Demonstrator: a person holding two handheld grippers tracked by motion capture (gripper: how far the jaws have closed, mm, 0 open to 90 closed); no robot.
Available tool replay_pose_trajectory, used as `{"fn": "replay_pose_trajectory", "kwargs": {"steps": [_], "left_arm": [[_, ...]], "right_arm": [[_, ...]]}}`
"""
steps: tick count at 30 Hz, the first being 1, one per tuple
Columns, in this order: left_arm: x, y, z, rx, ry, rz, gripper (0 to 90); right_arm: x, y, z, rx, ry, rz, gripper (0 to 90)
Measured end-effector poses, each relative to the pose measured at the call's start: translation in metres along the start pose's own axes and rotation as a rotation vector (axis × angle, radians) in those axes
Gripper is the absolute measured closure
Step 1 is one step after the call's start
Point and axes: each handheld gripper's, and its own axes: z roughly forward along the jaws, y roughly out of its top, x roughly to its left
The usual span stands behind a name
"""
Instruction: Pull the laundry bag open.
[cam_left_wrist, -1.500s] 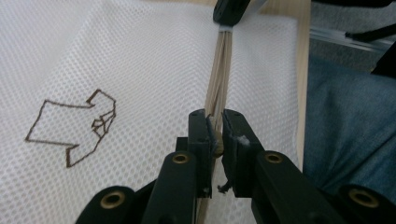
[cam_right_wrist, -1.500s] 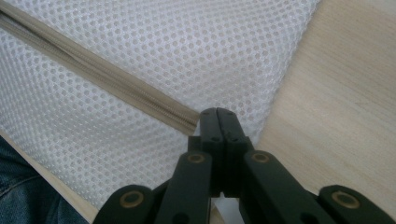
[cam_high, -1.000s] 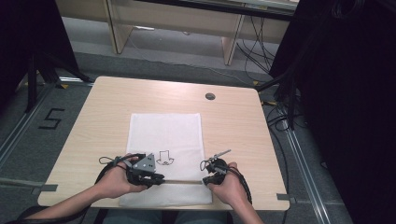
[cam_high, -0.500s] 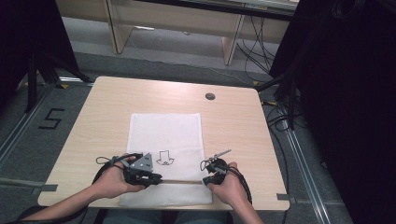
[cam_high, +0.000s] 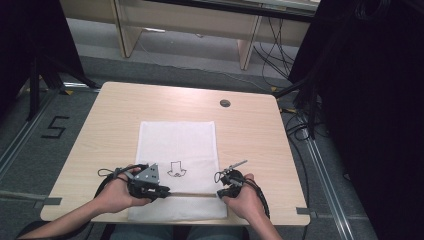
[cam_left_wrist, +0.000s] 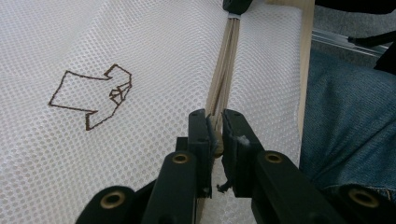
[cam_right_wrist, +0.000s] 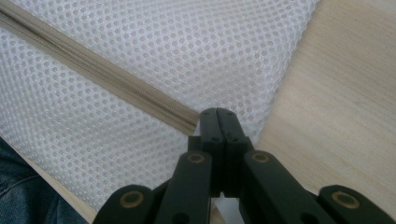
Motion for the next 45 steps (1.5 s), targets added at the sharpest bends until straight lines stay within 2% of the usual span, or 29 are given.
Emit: {"fn": "replay_pose_trajectory", "kwargs": {"steps": [1, 5, 7, 8, 10, 13, 14, 15, 23, 24, 26, 27, 30, 34, 36, 37, 38, 41, 42, 44, 45], "left_arm": [[0.0, 0.0, 0.0, 0.0, 0.001, 0.002, 82.0], [0.001, -0.001, -0.001, -0.002, -0.001, 0.0, 82.0], [0.001, -0.001, -0.002, -0.004, -0.001, 0.009, 82.0], [0.0, -0.002, -0.002, -0.011, -0.003, -0.01, 82.0], [0.001, -0.002, -0.003, 0.002, 0.003, -0.002, 82.0], [0.001, -0.004, -0.003, -0.008, -0.004, -0.006, 82.0], [0.002, -0.003, -0.004, 0.001, 0.005, 0.013, 82.0], [0.001, -0.004, -0.004, -0.006, 0.003, -0.014, 82.0], [0.002, -0.007, -0.007, 0.001, 0.01, -0.013, 82.0], [0.003, -0.007, -0.008, -0.004, 0.005, -0.001, 82.0], [0.003, -0.008, -0.009, -0.005, 0.005, -0.019, 82.0], [0.003, -0.009, -0.009, -0.001, 0.011, -0.009, 82.0], [0.002, -0.009, -0.01, -0.004, 0.009, -0.022, 82.0], [0.003, -0.009, -0.011, -0.003, 0.012, -0.016, 82.0], [0.004, -0.008, -0.011, 0.0, 0.016, 0.005, 82.0], [0.004, -0.009, -0.011, -0.004, 0.01, -0.021, 82.0], [0.003, -0.009, -0.011, -0.011, 0.008, -0.028, 82.0], [0.003, -0.01, -0.012, 0.003, 0.017, -0.013, 82.0], [0.003, -0.01, -0.012, -0.005, 0.011, -0.023, 82.0], [0.004, -0.011, -0.013, -0.003, 0.014, -0.012, 82.0], [0.003, -0.011, -0.013, -0.012, 0.006, -0.036, 82.0]], "right_arm": [[0.001, 0.0, 0.0, 0.003, 0.004, 0.014, 90.0], [0.0, 0.0, 0.0, 0.0, 0.0, 0.001, 90.0], [0.001, 0.0, -0.001, 0.014, -0.006, 0.024, 90.0], [0.001, 0.0, -0.001, 0.014, -0.006, 0.024, 90.0], [0.001, 0.0, -0.001, 0.015, -0.003, 0.023, 90.0], [0.001, 0.0, -0.001, 0.014, -0.005, 0.023, 90.0], [0.0, 0.0, 0.0, 0.002, 0.001, 0.0, 90.0], [0.0, 0.0, 0.0, 0.001, 0.001, 0.001, 90.0], [0.0, 0.0, 0.0, 0.0, 0.001, 0.0, 90.0], [0.0, 0.0, 0.0, 0.001, 0.0, 0.001, 90.0], [0.0, 0.0, 0.0, 0.001, 0.001, 0.001, 90.0], [0.0, 0.0, 0.0, 0.0, 0.001, 0.002, 90.0], [0.0, 0.0, 0.0, 0.001, 0.001, 0.001, 90.0], [0.0, 0.0, 0.0, 0.001, 0.0, 0.001, 90.0], [0.0, 0.0, 0.0, 0.001, 0.0, 0.0, 90.0], [0.0, 0.0, 0.0, 0.002, 0.0, 0.0, 90.0], [0.0, 0.0, 0.0, 0.002, 0.001, 0.0, 90.0], [0.0, 0.0, 0.0, 0.001, 0.001, 0.001, 90.0], [0.0, 0.0, 0.0, 0.001, 0.001, 0.001, 90.0], [0.0, 0.0, 0.0, 0.001, 0.0, 0.0, 90.0], [0.0, 0.0, 0.0, 0.001, 0.0, -0.001, 90.0]]}}
